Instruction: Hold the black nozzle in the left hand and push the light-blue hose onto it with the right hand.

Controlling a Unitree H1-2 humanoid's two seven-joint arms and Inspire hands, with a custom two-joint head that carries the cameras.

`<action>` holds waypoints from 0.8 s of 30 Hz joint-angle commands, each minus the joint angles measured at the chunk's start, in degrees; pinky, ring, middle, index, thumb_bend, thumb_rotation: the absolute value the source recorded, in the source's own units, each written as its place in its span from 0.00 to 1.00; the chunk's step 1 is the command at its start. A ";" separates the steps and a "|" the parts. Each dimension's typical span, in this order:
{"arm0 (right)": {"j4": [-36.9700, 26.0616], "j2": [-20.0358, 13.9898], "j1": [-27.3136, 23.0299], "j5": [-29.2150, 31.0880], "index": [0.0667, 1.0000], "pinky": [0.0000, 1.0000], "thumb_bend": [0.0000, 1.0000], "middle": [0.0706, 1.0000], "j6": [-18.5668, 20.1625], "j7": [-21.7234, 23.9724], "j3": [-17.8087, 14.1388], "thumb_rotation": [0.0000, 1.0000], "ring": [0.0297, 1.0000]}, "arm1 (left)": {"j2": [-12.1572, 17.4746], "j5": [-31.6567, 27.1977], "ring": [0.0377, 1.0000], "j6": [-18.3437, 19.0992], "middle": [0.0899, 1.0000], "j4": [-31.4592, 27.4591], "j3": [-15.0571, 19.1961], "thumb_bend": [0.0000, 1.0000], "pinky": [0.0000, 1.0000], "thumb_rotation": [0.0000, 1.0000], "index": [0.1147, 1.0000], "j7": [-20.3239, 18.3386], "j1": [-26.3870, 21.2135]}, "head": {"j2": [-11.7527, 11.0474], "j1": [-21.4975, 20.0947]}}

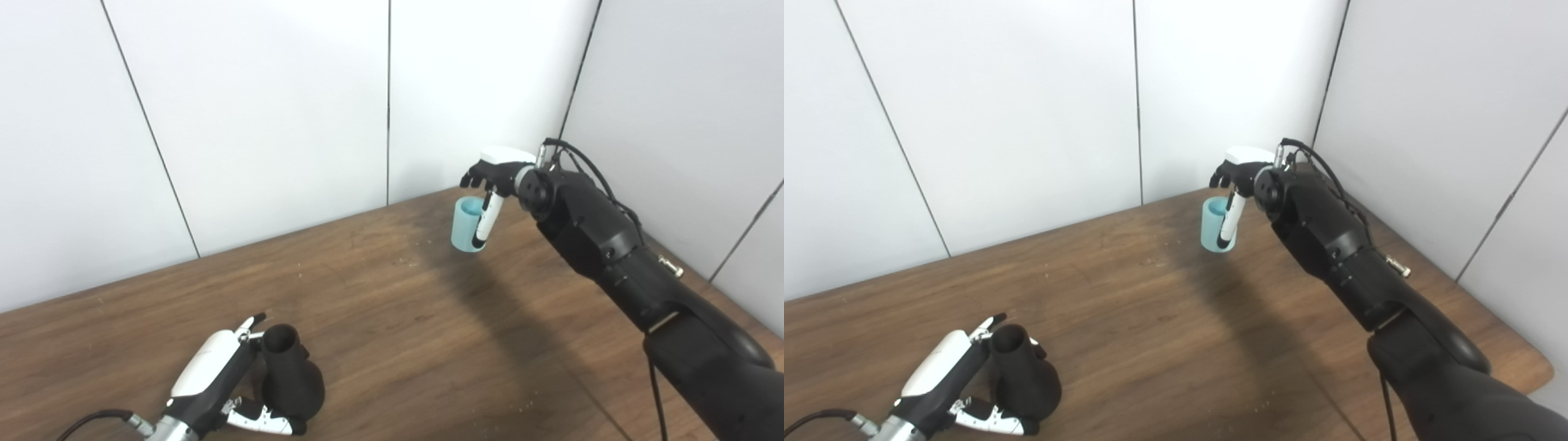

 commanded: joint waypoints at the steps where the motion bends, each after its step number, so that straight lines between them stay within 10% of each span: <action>1: -0.52 -1.98 -2.31 -0.91 0.78 0.65 0.93 0.79 -0.65 -2.54 -0.24 0.07 0.76 | 3.69 2.97 0.59 2.46 0.42 2.80 -0.94 0.53 1.00 0.00 0.42 -4.07 3.38 | 0.14 0.07; 24: 4.24 1.01 -1.24 4.23 0.75 0.52 0.90 0.71 -2.14 -8.95 0.01 0.04 0.62 | 3.88 2.52 0.59 3.50 0.42 1.89 -0.61 0.53 1.00 0.00 0.42 -4.60 3.52 | 0.87 1.08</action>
